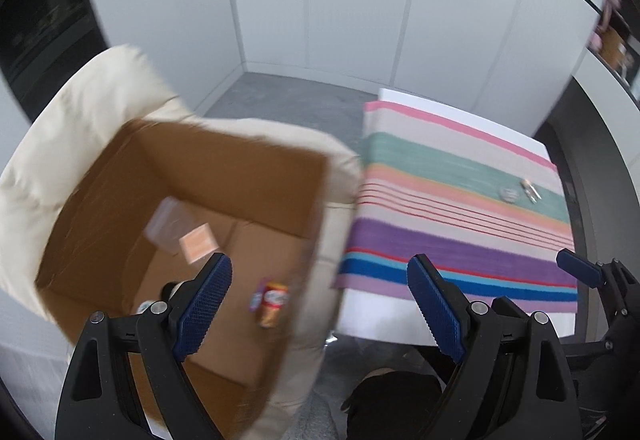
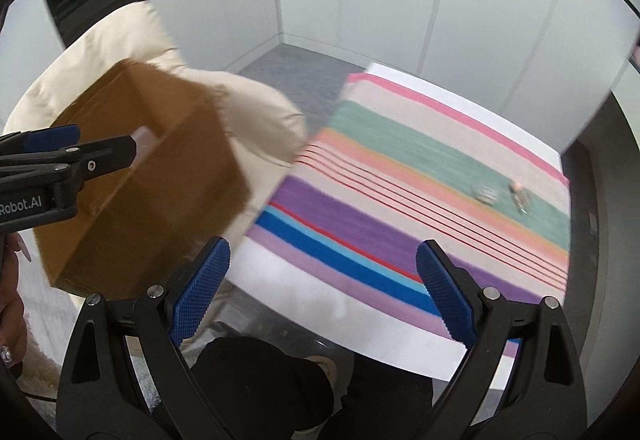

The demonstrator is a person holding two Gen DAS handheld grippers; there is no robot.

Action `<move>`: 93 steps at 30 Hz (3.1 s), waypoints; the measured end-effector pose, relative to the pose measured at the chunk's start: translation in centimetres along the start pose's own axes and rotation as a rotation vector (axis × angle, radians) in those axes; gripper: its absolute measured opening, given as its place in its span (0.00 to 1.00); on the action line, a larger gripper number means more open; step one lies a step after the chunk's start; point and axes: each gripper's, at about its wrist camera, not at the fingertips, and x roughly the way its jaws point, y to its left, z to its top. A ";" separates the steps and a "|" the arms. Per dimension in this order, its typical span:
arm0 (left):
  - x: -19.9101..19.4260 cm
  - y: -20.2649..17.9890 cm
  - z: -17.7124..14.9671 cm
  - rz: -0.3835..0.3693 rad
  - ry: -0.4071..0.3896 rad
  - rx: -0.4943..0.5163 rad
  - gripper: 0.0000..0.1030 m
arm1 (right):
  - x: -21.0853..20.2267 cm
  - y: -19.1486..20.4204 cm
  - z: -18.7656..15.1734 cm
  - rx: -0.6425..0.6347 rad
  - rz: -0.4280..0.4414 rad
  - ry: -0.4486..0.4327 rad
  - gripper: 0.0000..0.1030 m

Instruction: Organize objects

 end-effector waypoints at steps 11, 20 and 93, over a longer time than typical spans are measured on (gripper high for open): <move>2.5 -11.6 1.8 -0.061 0.039 0.151 0.88 | -0.6 -11.7 -3.0 0.189 -0.078 0.010 0.93; 6.3 -20.5 1.4 -0.072 0.074 0.273 0.88 | 0.6 -21.4 -5.9 0.317 -0.129 0.023 0.93; 22.3 -35.1 7.7 -0.049 0.038 0.197 0.56 | 15.4 -38.6 -1.6 0.409 -0.195 0.017 0.04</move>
